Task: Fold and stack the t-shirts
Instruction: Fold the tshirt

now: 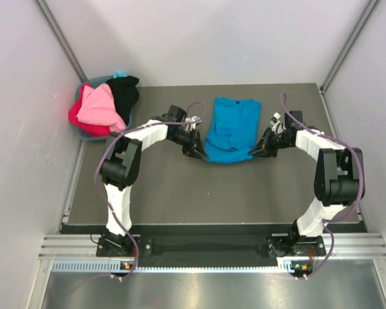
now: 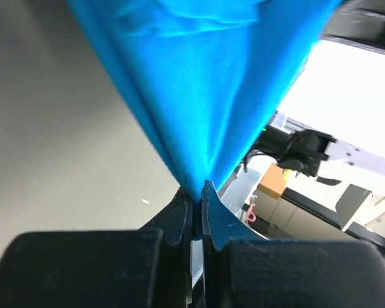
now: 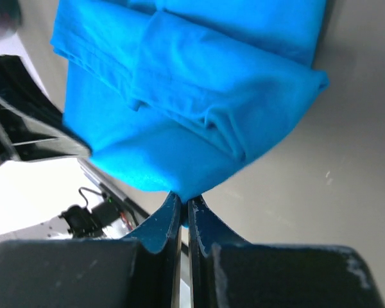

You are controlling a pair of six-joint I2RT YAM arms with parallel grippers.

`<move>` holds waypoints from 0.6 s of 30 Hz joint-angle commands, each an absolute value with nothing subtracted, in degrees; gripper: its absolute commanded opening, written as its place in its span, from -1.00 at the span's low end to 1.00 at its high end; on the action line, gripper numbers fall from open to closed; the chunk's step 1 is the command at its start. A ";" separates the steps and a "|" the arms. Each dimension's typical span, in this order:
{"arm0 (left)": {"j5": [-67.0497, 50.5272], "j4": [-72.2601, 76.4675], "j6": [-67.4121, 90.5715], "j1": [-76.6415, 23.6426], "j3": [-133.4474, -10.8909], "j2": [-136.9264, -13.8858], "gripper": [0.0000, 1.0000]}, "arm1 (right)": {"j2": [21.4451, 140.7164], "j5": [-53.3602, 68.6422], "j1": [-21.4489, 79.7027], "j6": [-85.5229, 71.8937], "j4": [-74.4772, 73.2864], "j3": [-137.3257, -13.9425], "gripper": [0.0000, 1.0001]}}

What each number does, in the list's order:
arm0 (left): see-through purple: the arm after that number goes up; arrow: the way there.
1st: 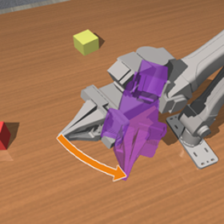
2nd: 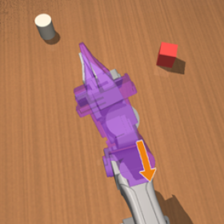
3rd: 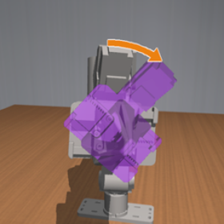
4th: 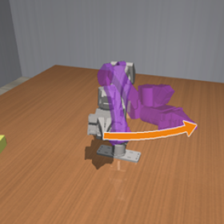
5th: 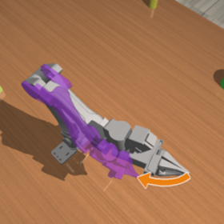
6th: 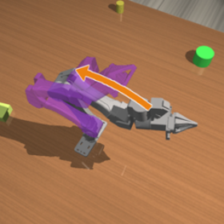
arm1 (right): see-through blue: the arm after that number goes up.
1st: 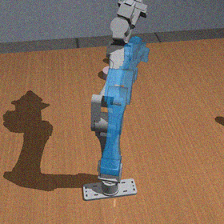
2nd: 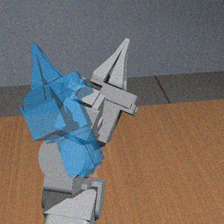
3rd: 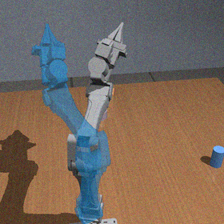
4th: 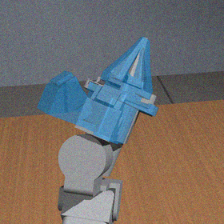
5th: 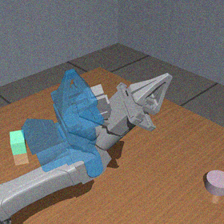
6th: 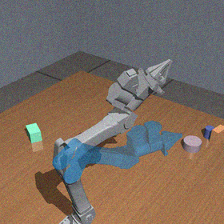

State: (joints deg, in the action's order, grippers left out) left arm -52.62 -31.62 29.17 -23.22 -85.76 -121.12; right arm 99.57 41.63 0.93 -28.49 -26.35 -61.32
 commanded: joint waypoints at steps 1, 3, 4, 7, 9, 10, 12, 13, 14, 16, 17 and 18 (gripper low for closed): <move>-53.44 -29.79 31.29 -23.55 -82.89 -112.52 -1.00 | 94.14 43.41 0.44 -24.26 -31.19 -63.37 -1.00; -53.09 -30.15 31.38 -24.08 -82.01 -110.58 -1.00 | 92.65 43.59 0.53 -22.94 -33.57 -62.85 -1.00; -53.09 -30.23 31.46 -24.26 -81.22 -108.91 -1.00 | 91.24 43.94 0.53 -22.77 -33.92 -62.06 -1.00; -53.00 -29.71 32.08 -24.87 -80.33 -106.36 -1.00 | 88.17 44.56 0.44 -22.85 -34.28 -60.21 -1.00; -52.74 -29.79 31.91 -24.87 -80.42 -105.91 -1.00 | 86.84 44.91 0.53 -23.46 -33.49 -59.50 -1.00; -52.73 -30.14 31.73 -24.79 -80.77 -105.73 -1.00 | 85.70 45.00 0.44 -23.47 -33.31 -59.24 -1.00; -52.56 -30.67 31.55 -24.70 -81.21 -105.91 -1.00 | 84.73 45.09 0.44 -23.56 -33.13 -59.24 -1.00; -52.73 -30.93 31.47 -24.61 -81.65 -106.17 -1.00 | 84.29 45.26 0.44 -23.55 -32.96 -59.33 -1.00; -52.73 -30.94 31.46 -24.52 -81.82 -106.26 -1.00 | 83.68 45.09 0.44 -23.64 -32.78 -59.50 -1.00; -52.91 -31.20 31.38 -24.35 -82.35 -106.61 -1.00 | 83.23 45.00 0.44 -23.64 -32.70 -59.33 -1.00; -53.00 -31.20 31.46 -24.35 -82.44 -107.13 -1.00 | 82.97 44.83 0.53 -23.82 -32.26 -59.07 -1.00; -53.09 -31.03 31.64 -24.26 -82.62 -107.31 -1.00 | 82.79 44.82 0.44 -23.91 -31.82 -58.80 -1.00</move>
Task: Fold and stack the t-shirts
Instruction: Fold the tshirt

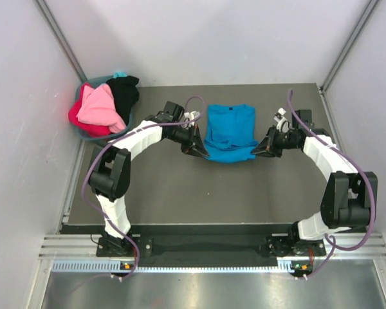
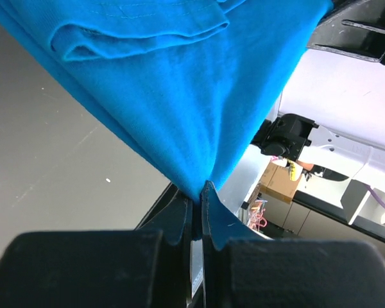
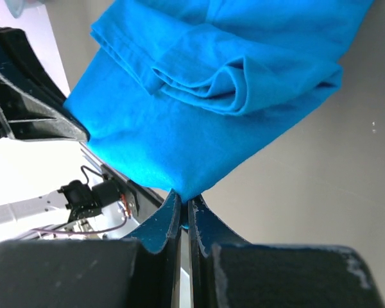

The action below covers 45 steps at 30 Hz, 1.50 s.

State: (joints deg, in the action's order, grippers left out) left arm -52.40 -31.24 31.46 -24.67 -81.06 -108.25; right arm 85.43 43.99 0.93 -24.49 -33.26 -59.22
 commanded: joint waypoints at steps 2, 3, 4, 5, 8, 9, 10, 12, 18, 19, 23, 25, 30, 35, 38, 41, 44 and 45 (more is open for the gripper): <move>-53.17 -30.59 31.99 -24.17 -82.53 -108.10 -1.00 | 83.05 44.82 0.53 -25.04 -29.98 -57.14 -1.00; -53.17 -30.24 32.51 -24.17 -82.36 -108.37 -1.00 | 83.23 44.82 0.44 -25.40 -29.01 -56.52 -1.00; -53.52 -29.80 32.87 -24.17 -81.92 -108.98 -1.00 | 83.84 44.82 0.44 -26.10 -27.35 -54.86 -1.00; -53.53 -29.45 33.13 -24.17 -81.57 -109.25 -1.00 | 84.28 44.65 0.44 -26.63 -26.46 -54.06 -1.00; -53.70 -28.04 34.71 -24.17 -79.72 -110.74 -1.00 | 86.39 44.56 0.44 -28.30 -23.56 -50.81 -1.00; -53.96 -27.78 35.59 -24.17 -79.63 -111.00 -1.00 | 86.83 44.73 0.44 -28.47 -23.64 -50.45 -1.00; -54.14 -27.77 35.94 -24.08 -80.24 -111.44 -1.00 | 87.18 45.35 0.53 -28.48 -23.90 -51.06 -1.00; -54.67 -29.08 35.43 -24.08 -83.73 -111.62 -1.00 | 87.80 45.88 0.44 -26.46 -26.18 -53.42 -1.00; -52.30 -27.95 34.54 -23.73 -94.36 -114.52 -1.00 | 91.75 47.11 -1.56 -26.89 -25.23 -64.50 -1.00; -51.60 -28.30 34.02 -23.64 -96.40 -116.09 -1.00 | 93.76 47.11 -1.84 -27.50 -23.92 -67.47 -1.00; -47.65 -30.75 29.81 -22.68 -108.26 -121.98 -1.00 | 99.65 46.76 -2.90 -27.77 -21.62 -75.05 -1.00; -45.28 -31.37 28.57 -22.24 -113.63 -125.40 -1.00 | 102.29 46.58 -3.16 -28.30 -20.40 -77.33 -1.00; -44.12 -31.47 28.21 -21.62 -113.40 -126.74 -1.00 | 103.80 46.58 -3.08 -29.97 -18.81 -76.29 -1.00; -46.31 -30.50 30.06 -21.62 -107.59 -123.05 -1.00 | 101.08 48.16 -2.73 -32.08 -17.75 -73.30 -1.00; -47.19 -30.59 30.49 -21.62 -104.95 -120.42 -1.00 | 98.71 48.78 -2.11 -31.82 -19.86 -71.29 -1.00; -47.99 -30.94 30.93 -21.80 -101.26 -116.90 -1.00 | 95.72 49.30 -1.32 -31.03 -22.32 -67.95 -1.00; -49.04 -31.03 31.55 -21.88 -96.17 -112.95 -1.00 | 92.03 49.57 -0.44 -30.24 -24.60 -62.86 -1.00; -49.30 -31.11 31.55 -21.88 -93.63 -111.03 -1.00 | 90.98 49.83 -0.44 -30.06 -25.13 -61.36 -1.00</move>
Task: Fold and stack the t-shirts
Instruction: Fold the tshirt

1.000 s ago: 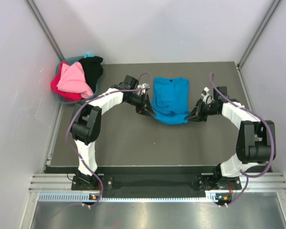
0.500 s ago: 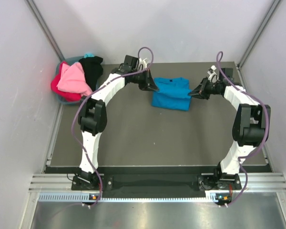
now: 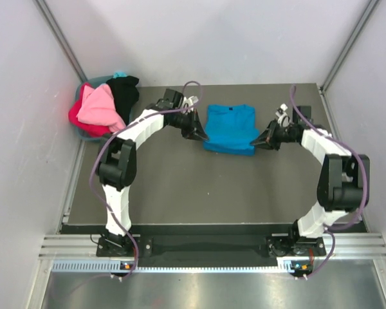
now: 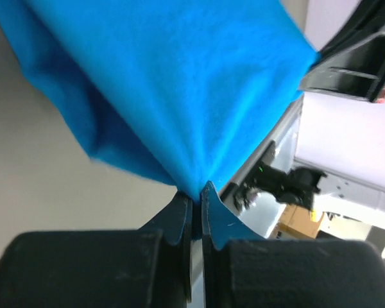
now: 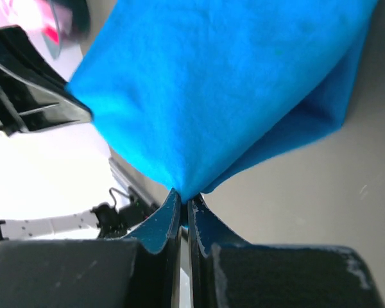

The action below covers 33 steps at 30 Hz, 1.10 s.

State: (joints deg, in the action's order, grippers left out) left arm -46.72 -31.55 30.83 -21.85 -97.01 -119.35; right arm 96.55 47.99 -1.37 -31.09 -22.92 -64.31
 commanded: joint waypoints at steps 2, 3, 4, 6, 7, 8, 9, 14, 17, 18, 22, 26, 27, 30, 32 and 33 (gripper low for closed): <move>-49.57 -31.29 31.64 -22.32 -91.33 -109.26 -1.00 | 87.81 50.10 1.48 -29.71 -26.19 -56.88 -1.00; -49.57 -31.29 31.64 -22.59 -89.23 -107.68 -1.00 | 86.85 50.18 1.84 -29.71 -26.37 -53.82 -1.00; -49.57 -31.38 31.90 -22.85 -88.17 -106.88 -1.00 | 85.18 50.19 1.93 -29.97 -26.45 -52.31 -1.00; -49.48 -31.03 32.08 -23.55 -85.61 -105.04 -1.00 | 83.77 50.27 2.37 -30.49 -25.85 -48.89 -1.00; -49.40 -30.94 32.08 -23.73 -85.00 -104.68 -1.00 | 83.06 50.19 2.46 -30.76 -25.32 -48.17 -1.00; -49.22 -31.11 32.08 -23.99 -84.29 -104.42 -1.00 | 82.88 50.19 2.37 -31.02 -24.96 -47.82 -1.00; -49.22 -31.29 32.08 -24.08 -83.94 -104.07 -1.00 | 82.79 50.19 2.37 -31.20 -24.35 -47.81 -1.00; -49.13 -31.73 31.99 -24.08 -83.50 -104.32 -1.00 | 83.67 50.36 2.29 -31.55 -23.12 -50.53 -1.00; -48.00 -31.64 31.99 -23.99 -84.46 -104.33 -1.00 | 84.72 50.36 2.28 -32.52 -21.62 -52.99 -1.00; -47.73 -31.73 31.99 -23.82 -84.90 -104.59 -1.00 | 85.42 50.54 2.20 -32.87 -21.27 -54.65 -1.00; -46.50 -32.08 31.29 -22.42 -89.98 -106.69 -1.00 | 87.62 50.80 1.32 -32.96 -20.57 -59.14 -1.00; -45.79 -31.38 30.15 -21.10 -101.56 -112.57 -1.00 | 90.87 50.80 0.44 -34.54 -17.41 -62.83 -1.00; -45.70 -31.12 29.80 -21.01 -103.95 -115.72 -1.00 | 92.45 50.80 0.44 -35.06 -15.58 -64.32 -1.00; -45.88 -30.67 28.39 -20.83 -112.74 -123.10 -1.00 | 95.44 50.28 -2.19 -35.24 -12.76 -67.83 -1.00; -46.23 -29.63 28.30 -20.83 -116.87 -127.50 -1.00 | 99.21 50.10 -2.98 -35.16 -11.52 -70.12 -1.00; -46.23 -28.66 28.30 -20.83 -117.85 -128.83 -1.00 | 100.53 49.92 -3.16 -35.07 -10.64 -72.75 -1.00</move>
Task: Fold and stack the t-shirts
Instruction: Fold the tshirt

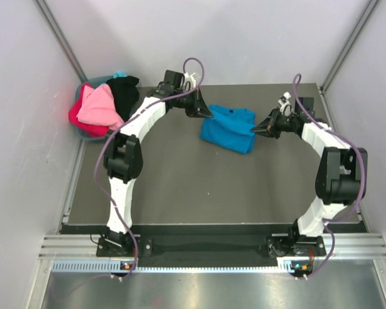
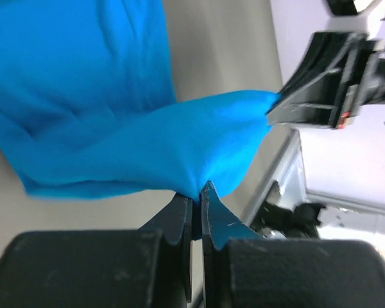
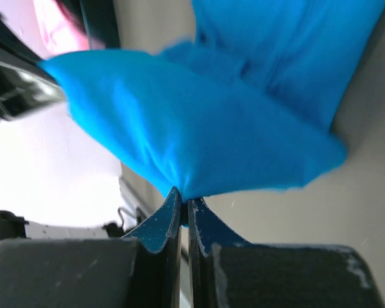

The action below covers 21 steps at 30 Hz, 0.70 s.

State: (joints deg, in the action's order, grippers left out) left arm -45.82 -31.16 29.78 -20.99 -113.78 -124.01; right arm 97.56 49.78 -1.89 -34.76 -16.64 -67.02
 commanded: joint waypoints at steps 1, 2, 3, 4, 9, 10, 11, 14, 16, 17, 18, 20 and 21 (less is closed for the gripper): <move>-46.49 -28.13 28.56 -20.83 -118.73 -130.07 -1.00 | 103.42 49.83 -3.34 -35.07 -10.03 -74.17 -1.00; -46.58 -27.60 28.65 -20.83 -120.13 -132.34 -1.00 | 104.84 49.83 -3.51 -34.81 -9.67 -75.57 -1.00; -46.67 -26.38 28.74 -20.83 -120.93 -133.41 -1.00 | 107.81 49.92 -3.69 -34.37 -8.97 -78.54 -1.00; -46.58 -25.93 28.57 -20.74 -121.72 -134.46 -1.00 | 109.23 49.83 -3.78 -34.19 -8.53 -79.97 -1.00; -44.13 -23.73 26.37 -20.83 -129.80 -141.49 -1.00 | 116.88 49.48 -4.04 -34.36 -6.42 -87.70 -1.00; -43.86 -22.69 25.41 -20.83 -131.21 -142.46 -1.00 | 117.59 49.40 -4.04 -34.37 -6.33 -88.41 -1.00; -43.60 -22.24 24.88 -20.83 -133.83 -143.25 -1.00 | 118.21 49.31 -3.87 -34.37 -6.24 -89.03 -1.00; -40.87 -19.44 24.00 -20.83 -137.10 -145.54 -1.00 | 120.05 49.48 -3.87 -34.37 -6.06 -91.05 -1.00; -39.38 -16.98 24.52 -20.74 -137.98 -145.90 -1.00 | 121.28 49.31 -3.96 -34.45 -5.80 -92.63 -1.00; -39.11 -14.70 24.70 -20.83 -138.16 -146.25 -1.00 | 121.64 49.22 -3.87 -34.37 -5.80 -93.07 -1.00; -38.07 -13.63 25.05 -20.83 -138.25 -146.34 -1.00 | 122.42 49.04 -3.95 -34.37 -5.71 -94.03 -1.00; -37.18 -11.87 25.75 -20.66 -138.51 -146.95 -0.90 | 123.31 49.04 -3.87 -34.37 -5.54 -95.18 -1.00; -36.83 -11.08 25.75 -20.74 -138.78 -147.39 -0.84 | 124.53 48.61 -3.87 -34.37 -5.54 -96.58 -0.97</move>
